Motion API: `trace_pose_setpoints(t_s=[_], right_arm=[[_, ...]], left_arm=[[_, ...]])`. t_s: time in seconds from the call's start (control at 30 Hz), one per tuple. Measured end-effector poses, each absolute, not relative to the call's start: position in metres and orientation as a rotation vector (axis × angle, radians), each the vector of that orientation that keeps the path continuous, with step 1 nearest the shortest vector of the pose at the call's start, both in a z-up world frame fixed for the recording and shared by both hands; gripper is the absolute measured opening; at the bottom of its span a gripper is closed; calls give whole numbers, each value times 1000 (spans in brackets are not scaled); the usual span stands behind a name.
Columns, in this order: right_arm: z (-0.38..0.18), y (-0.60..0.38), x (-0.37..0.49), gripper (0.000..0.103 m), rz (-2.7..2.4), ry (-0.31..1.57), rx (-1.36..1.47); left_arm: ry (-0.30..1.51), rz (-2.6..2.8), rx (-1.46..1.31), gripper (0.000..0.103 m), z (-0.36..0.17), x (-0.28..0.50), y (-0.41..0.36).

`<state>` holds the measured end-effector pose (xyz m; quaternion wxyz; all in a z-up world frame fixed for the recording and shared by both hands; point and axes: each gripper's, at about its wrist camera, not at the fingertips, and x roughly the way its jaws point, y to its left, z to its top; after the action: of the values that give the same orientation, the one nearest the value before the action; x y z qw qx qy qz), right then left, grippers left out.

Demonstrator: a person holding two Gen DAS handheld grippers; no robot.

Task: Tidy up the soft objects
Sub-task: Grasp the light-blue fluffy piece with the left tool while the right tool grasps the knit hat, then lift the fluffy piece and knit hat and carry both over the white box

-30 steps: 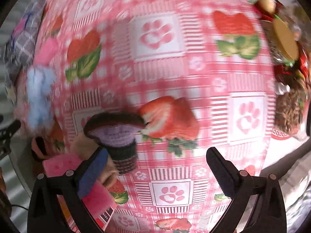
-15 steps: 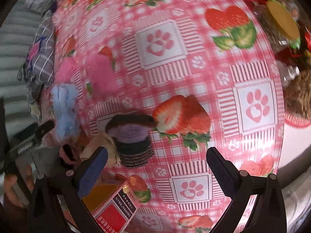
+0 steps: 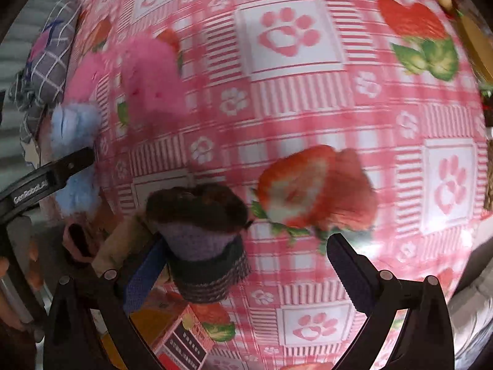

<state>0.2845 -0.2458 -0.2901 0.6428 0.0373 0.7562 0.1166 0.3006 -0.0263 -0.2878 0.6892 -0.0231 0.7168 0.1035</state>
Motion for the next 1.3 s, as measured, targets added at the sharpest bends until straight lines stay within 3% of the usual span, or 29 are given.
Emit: trace_pose_setpoints(t_s=[0.37, 0.47, 0.5, 0.53, 0.57, 0.63, 0.7, 0.73, 0.8, 0.83, 0.87, 1.3], right_arm=[[-294, -216, 273, 101, 283, 1663, -68], [-289, -214, 266, 87, 305, 1642, -80], [-285, -214, 267, 75, 315, 1638, -69], [-282, -215, 268, 55, 329, 1634, -54], [-280, -215, 269, 44, 356, 1640, -21], [-277, -218, 270, 41, 365, 1643, 2], [-271, -227, 272, 41, 371, 1633, 48], [-268, -232, 274, 41, 369, 1626, 61], [-259, -241, 274, 41, 365, 1606, 78], [-258, -247, 276, 41, 363, 1602, 86], [-254, -252, 275, 41, 356, 1597, 100], [-206, -307, 256, 41, 296, 1550, 183]], left_arm=[[1626, 233, -138, 103, -307, 294, -22], [1647, 239, -259, 103, -313, 286, -11], [1650, 240, -251, 103, -313, 285, -11], [1655, 238, -246, 103, -313, 285, -12], [1664, 239, -253, 103, -314, 286, -11], [1679, 231, -245, 103, -315, 287, -14], [1668, 212, -227, 98, -312, 291, -17], [1655, 201, -211, 89, -309, 304, -24], [1621, 171, -170, 66, -300, 305, -35], [1614, 158, -155, 42, -296, 307, -40], [1612, 150, -131, 33, -292, 308, -46], [1308, 42, 67, 33, -188, 284, -104]])
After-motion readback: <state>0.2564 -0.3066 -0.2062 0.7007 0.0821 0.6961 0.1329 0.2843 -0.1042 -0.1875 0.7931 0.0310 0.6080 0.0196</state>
